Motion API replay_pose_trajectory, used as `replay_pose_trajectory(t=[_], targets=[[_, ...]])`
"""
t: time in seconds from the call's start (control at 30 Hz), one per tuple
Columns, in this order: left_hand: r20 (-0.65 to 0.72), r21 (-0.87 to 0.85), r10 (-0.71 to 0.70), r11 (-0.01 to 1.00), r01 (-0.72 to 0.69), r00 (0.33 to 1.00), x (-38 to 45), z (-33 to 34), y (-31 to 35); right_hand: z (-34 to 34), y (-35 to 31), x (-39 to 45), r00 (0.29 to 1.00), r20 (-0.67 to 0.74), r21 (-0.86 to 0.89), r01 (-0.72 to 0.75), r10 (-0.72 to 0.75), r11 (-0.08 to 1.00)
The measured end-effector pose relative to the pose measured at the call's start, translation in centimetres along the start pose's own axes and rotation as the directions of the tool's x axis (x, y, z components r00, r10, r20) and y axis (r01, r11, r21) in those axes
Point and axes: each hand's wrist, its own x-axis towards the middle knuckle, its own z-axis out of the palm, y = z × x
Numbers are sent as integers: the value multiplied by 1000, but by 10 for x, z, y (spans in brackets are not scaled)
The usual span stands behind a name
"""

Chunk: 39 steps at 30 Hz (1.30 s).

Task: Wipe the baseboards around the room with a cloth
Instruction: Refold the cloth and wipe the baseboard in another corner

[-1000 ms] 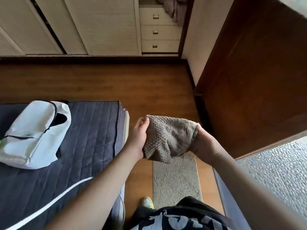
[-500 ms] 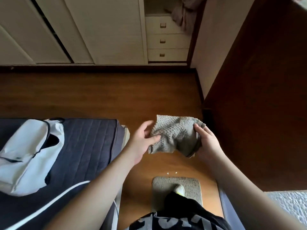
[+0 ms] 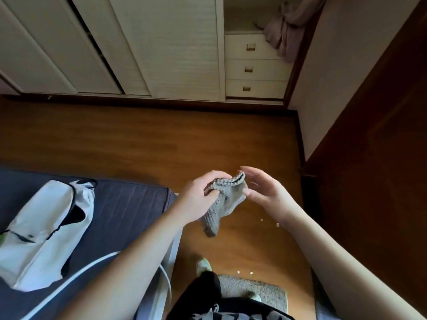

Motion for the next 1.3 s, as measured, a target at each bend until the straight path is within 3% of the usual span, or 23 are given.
replay_pose_trajectory(t=[0.07, 0.17, 0.33, 0.47, 0.6, 0.87, 1.07, 1.17, 1.3], targets=[[18, 11, 4, 1000, -4, 1000, 19, -10, -10, 3, -4, 30, 1000, 0, -187, 13, -13, 982], [59, -7, -4, 1000, 4, 998, 51, -25, -33, 7, -7, 78, 994, -100, -232, 22, -46, 972], [29, -53, -62, 997, 64, 998, 106, -62, -85, 10, -23, 153, 977, -210, -168, -5, -30, 986], [12, -99, -14, 995, 15, 1000, 143, -95, -114, 14, -41, 204, 968, -250, -98, -17, -8, 995], [73, 0, 29, 1000, -29, 997, 175, -120, -135, 14, -58, 246, 952, -304, 0, -32, 30, 999], [-269, -109, 4, 993, -35, 963, 237, -152, -156, -14, -65, 339, 951, -299, 110, -54, 85, 993], [-363, 53, 64, 997, -48, 930, 313, -172, -171, -39, -48, 427, 969, -224, 230, -47, 100, 972], [-394, 72, 16, 997, 14, 919, 352, -186, -171, -54, -44, 474, 977, -182, 290, -58, 115, 955], [-502, 64, -10, 997, 49, 865, 387, -202, -173, -67, -45, 531, 996, -64, 221, -41, 57, 974]])
